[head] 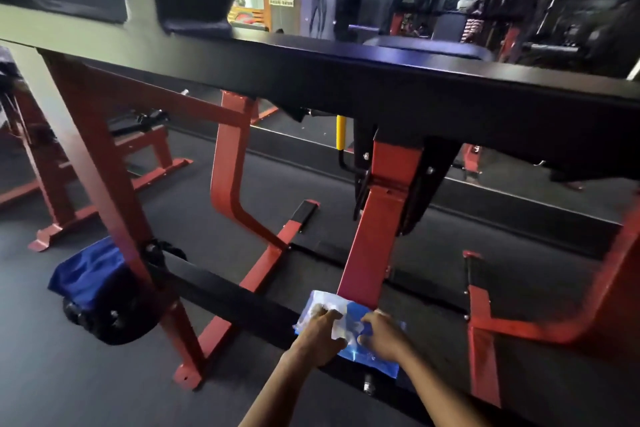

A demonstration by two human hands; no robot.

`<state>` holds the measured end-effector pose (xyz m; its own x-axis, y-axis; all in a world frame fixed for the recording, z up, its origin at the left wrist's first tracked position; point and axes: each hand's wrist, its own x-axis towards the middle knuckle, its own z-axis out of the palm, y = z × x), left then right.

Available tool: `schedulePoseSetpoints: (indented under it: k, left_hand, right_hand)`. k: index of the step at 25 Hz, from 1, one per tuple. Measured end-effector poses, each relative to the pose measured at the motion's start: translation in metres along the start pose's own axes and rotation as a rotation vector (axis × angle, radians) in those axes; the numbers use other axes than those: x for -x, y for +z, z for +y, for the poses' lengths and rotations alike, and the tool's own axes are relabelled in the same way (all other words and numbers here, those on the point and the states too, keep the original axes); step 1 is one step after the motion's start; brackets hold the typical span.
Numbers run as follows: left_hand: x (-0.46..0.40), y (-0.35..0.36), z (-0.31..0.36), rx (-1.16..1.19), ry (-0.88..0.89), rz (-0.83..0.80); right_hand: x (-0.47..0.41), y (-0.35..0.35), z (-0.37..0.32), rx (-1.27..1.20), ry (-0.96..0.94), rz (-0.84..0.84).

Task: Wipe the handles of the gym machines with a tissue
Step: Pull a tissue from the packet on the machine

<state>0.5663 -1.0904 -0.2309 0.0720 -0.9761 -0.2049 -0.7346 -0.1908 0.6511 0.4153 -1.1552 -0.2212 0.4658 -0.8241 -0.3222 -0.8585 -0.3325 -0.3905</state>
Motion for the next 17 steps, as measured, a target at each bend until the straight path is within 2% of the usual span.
schedulePoseSetpoints:
  k: [5, 8, 14, 17]
  left_hand:
    - [-0.008, 0.009, 0.002, 0.005, 0.009, -0.062]
    - [-0.01, 0.013, 0.0, -0.006, -0.012, -0.067]
    - [-0.01, 0.015, -0.005, -0.04, -0.014, -0.06]
    - [-0.007, 0.014, -0.003, -0.058, -0.022, -0.056]
  right_hand:
    - [-0.003, 0.003, 0.004, -0.169, -0.014, 0.036]
    - [-0.003, 0.003, 0.002, -0.137, 0.013, -0.002]
    - [-0.002, -0.02, 0.006, -0.341, 0.059, 0.201]
    - [0.003, -0.037, 0.011, -0.42, 0.06, 0.238]
